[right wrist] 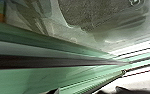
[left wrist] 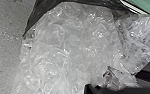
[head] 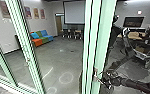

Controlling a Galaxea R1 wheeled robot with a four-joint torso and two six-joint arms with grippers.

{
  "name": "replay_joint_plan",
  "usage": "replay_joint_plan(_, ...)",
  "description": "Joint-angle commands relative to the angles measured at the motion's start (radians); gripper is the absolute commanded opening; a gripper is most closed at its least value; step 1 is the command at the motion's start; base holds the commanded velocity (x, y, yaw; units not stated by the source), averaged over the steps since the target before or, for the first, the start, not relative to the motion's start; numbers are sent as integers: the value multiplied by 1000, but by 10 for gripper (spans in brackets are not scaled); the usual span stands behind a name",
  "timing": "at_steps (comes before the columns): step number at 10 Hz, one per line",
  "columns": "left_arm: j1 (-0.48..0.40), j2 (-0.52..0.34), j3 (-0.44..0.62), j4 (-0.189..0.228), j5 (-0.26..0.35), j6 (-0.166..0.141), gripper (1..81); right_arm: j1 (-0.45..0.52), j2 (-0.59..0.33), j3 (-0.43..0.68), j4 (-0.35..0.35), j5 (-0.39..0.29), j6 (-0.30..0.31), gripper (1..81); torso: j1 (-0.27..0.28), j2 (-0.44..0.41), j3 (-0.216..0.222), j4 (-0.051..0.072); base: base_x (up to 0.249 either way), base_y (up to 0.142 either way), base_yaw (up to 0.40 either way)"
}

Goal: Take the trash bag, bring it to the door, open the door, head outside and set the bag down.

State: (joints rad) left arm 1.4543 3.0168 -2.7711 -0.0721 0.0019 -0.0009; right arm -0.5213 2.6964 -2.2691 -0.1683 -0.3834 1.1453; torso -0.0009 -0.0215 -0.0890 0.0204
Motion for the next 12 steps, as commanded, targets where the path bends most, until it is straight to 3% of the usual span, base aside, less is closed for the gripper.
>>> replay_joint_plan(1,-54,-8,-2,-15,58,1,10,194,-19,-82,-94,121,76,811,1,0,0,0,0,0,0)
replay_joint_plan(6,-54,-8,-2,-15,66,1,10,210,-43,-67,-96,120,76,811,4,2,-7,0,0,0,0)
replay_joint_plan(12,-53,-10,1,-14,64,1,10,214,-56,-62,-96,120,76,811,1,1,-7,0,108,0,0)
